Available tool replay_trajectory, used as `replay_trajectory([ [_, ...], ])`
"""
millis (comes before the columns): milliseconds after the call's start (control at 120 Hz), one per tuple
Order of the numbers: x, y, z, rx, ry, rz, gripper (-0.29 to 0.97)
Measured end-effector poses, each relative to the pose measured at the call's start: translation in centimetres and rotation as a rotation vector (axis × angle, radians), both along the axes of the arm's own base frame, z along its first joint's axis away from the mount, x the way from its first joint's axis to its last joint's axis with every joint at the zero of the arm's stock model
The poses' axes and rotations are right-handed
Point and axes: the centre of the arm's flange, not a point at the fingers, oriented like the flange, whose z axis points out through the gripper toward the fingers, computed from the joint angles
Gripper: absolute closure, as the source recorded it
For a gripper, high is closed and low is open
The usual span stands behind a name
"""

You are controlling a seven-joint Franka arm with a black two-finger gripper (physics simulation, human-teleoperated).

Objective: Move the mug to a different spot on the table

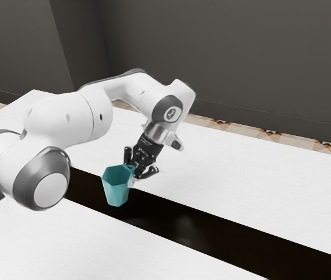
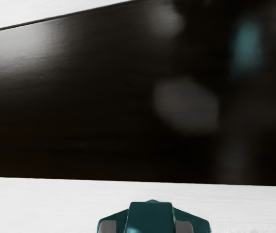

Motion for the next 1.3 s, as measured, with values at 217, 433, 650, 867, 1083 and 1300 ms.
replay_trajectory([
  [217,0.5,4.7,-1.7,-0.085,0.082,-0.019,0.75],
  [433,1.3,7.8,-2.7,-0.153,0.105,-0.059,0.78],
  [650,1.5,10.7,-4.3,-0.204,0.130,-0.089,0.79],
  [867,1.6,11.5,-6.5,-0.249,0.145,-0.135,0.79],
  [1083,1.8,11.6,-7.0,-0.282,0.147,-0.169,0.68],
  [1300,1.7,11.4,-7.0,-0.317,0.156,-0.177,0.27],
])
